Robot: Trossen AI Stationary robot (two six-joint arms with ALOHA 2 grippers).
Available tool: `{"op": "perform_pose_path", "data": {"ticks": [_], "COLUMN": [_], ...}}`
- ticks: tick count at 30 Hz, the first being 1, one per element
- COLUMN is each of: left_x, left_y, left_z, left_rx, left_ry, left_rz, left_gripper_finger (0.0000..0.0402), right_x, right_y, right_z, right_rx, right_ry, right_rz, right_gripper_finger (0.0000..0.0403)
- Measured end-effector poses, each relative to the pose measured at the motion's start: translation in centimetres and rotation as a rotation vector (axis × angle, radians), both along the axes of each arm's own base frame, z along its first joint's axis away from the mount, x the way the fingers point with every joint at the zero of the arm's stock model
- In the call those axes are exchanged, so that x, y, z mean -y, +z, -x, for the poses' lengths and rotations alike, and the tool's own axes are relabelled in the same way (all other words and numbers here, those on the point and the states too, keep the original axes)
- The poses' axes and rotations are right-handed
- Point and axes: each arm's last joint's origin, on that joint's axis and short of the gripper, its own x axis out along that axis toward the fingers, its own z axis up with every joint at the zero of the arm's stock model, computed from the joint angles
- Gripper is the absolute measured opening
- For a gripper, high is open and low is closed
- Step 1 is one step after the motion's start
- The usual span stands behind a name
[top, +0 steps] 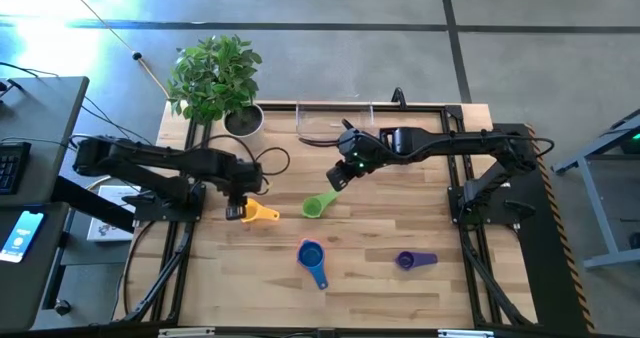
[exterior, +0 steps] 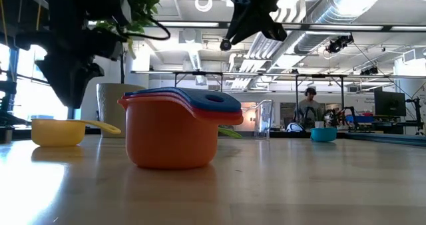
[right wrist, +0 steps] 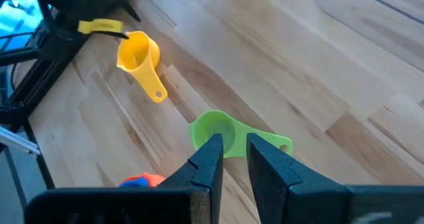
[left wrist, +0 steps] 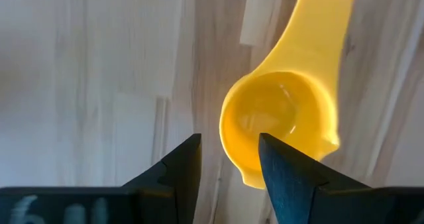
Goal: Nest measuring cups in basket
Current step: Stack the yellow measuring cup on top of the blue measuring cup
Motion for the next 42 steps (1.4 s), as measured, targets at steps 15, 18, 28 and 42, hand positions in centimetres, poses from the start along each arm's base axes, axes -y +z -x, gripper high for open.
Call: {"op": "perform_pose_path", "data": {"ticks": [15,18,28,42], "left_x": [-1.0,-1.1,-1.1,-0.9], "left_y": [-2.9,-3.2,-3.5,-2.7], "left_z": [-1.3,-1.4,-1.5,-2.2], "left_rx": [-0.164,-0.179,-0.191,-0.154], "left_ry": [0.048,0.045,0.044,0.028], "left_rz": [0.014,0.036,0.038,0.095], "left_gripper_finger": [0.0141,0.0137,0.0059,0.0005], "right_x": [-0.1,-0.1,-0.1,-0.1], "right_y": [-0.1,-0.1,-0.2,-0.2], "right_z": [0.1,0.2,0.2,0.2], "right_rx": [-0.019,-0.022,-0.024,-0.025], "right_ry": [0.028,0.028,0.029,0.01], "right_rz": [-0.001,-0.002,-0.002,-0.012], "right_gripper_finger": [0.006,0.006,0.006,0.006]}}
